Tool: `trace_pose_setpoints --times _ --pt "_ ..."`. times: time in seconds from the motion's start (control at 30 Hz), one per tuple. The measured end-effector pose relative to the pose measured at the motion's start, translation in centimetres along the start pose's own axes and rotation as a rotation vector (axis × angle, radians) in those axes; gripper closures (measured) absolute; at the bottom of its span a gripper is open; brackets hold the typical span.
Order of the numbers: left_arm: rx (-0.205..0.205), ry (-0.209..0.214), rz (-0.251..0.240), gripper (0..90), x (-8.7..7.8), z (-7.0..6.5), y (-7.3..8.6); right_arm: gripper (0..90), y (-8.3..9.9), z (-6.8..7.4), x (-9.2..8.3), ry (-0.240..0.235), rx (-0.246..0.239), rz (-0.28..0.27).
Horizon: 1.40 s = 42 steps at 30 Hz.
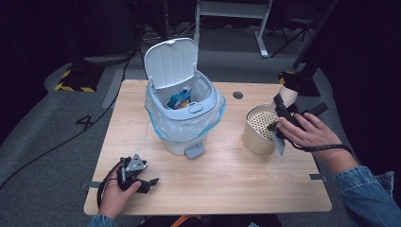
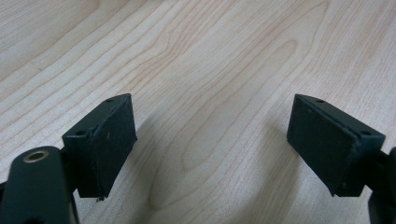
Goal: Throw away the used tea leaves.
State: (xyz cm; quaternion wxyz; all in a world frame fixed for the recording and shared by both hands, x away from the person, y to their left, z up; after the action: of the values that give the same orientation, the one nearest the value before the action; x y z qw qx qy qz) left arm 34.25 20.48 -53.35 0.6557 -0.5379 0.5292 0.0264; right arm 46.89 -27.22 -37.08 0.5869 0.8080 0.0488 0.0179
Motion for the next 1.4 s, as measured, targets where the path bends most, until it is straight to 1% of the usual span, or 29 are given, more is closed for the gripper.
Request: trace_pose_setpoints --times 0.07,0.13,0.17,0.2,0.23,0.3,0.33,0.37,0.43,0.53,0.6,0.67,0.7,0.77,0.8,0.9,0.93,1.0,1.03,1.07,1.13,1.2,1.27,1.3,1.37,1.4 --pt "0.000 0.000 0.000 15.8 0.0 0.0 0.0 28.6 0.4 0.0 0.1 -0.017 0.073 -0.041" --pt "0.001 0.002 0.001 15.7 0.0 0.0 0.0 28.5 1.0 0.0 0.2 -0.034 0.182 -0.077" --pt "0.003 0.003 -0.001 15.6 0.0 0.1 0.0 28.5 1.4 0.0 0.2 -0.038 0.217 -0.073" --pt "0.002 0.003 0.001 15.6 0.0 0.1 -0.1 28.5 1.7 0.0 0.2 -0.041 0.247 -0.087" --pt "0.001 0.003 0.000 15.6 0.0 0.1 -0.1 28.5 2.0 0.0 0.3 -0.044 0.327 -0.110" --pt "0.001 0.004 0.000 15.6 0.1 0.1 -0.1 28.4 2.5 0.0 0.4 -0.053 0.391 -0.135" --pt "0.001 0.003 0.000 15.6 0.1 0.1 -0.1 28.4 2.7 0.0 0.5 -0.063 0.460 -0.155" --pt "0.001 0.004 0.001 15.6 0.1 0.1 -0.1 28.5 2.9 0.1 0.6 -0.075 0.516 -0.173" --pt "0.001 0.004 0.001 15.6 0.1 0.1 -0.1 28.4 3.3 0.3 0.7 -0.086 0.613 -0.187" --pt "0.001 0.004 0.001 15.6 0.1 0.1 -0.1 28.4 3.9 0.6 0.9 -0.125 0.785 -0.233" --pt "0.001 0.003 0.001 15.6 0.1 0.1 -0.1 28.4 4.2 0.8 1.1 -0.145 0.919 -0.278" --pt "0.001 0.003 0.001 15.6 0.1 0.1 -0.1 28.4 4.5 1.0 1.3 -0.172 1.039 -0.320" --pt "0.001 0.003 0.000 15.6 0.1 0.1 -0.1 28.3 4.6 1.3 1.4 -0.194 1.112 -0.344" --pt "0.001 0.003 0.001 15.6 0.1 0.1 -0.1 28.3 4.8 1.7 1.7 -0.237 1.272 -0.403" --pt "0.001 0.003 0.001 15.6 0.1 0.1 -0.1 28.3 4.9 2.0 1.8 -0.272 1.359 -0.431" --pt "0.001 0.003 0.001 15.6 0.1 0.1 -0.1 28.2 4.8 2.5 2.0 -0.356 1.614 -0.540" --pt "0.001 0.004 0.001 15.6 0.1 0.1 -0.1 28.1 4.8 2.5 2.0 -0.369 1.655 -0.567" --pt "0.001 0.003 0.000 15.6 0.1 0.1 -0.1 27.9 4.7 2.7 2.1 -0.418 1.770 -0.650" --pt "0.001 0.003 0.001 15.6 0.1 0.1 -0.1 27.8 4.6 2.8 2.2 -0.439 1.819 -0.682" --pt "0.001 0.003 0.000 15.6 0.1 0.1 -0.1 27.8 4.5 2.8 2.2 -0.457 1.866 -0.727" --pt "0.001 0.003 0.001 15.6 0.1 0.1 -0.1 27.7 4.4 2.9 2.3 -0.497 1.952 -0.787" --pt "0.001 0.003 0.000 15.6 0.1 0.1 -0.1 27.6 4.1 3.0 2.4 -0.545 2.009 -0.849" --pt "0.001 0.003 0.000 15.6 0.1 0.1 -0.1 27.6 3.9 3.2 2.5 -0.580 2.051 -0.876" --pt "0.001 0.003 0.001 15.6 0.1 0.1 -0.1 27.5 3.8 3.2 2.5 -0.601 2.075 -0.903" --pt "0.001 0.003 0.001 15.6 0.1 0.1 -0.1 27.5 3.7 3.3 2.5 -0.633 2.138 -0.966" --pt "0.001 0.004 0.001 15.6 0.1 0.1 -0.1 27.4 3.7 3.4 2.6 -0.647 2.155 -0.986"
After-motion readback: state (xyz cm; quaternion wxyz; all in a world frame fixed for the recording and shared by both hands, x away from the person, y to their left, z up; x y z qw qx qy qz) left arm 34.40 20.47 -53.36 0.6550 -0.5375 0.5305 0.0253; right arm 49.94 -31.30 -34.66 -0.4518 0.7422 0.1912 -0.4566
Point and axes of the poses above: each handheld gripper's, and its own axes: x roughly forward along the jaws, y roughly out of its underside, z roughly to its left, the point moved 4 cm from there along x, roughly forward along the jaws, and after that the axes turned 10 degrees about -x, right-handed, at the moved point
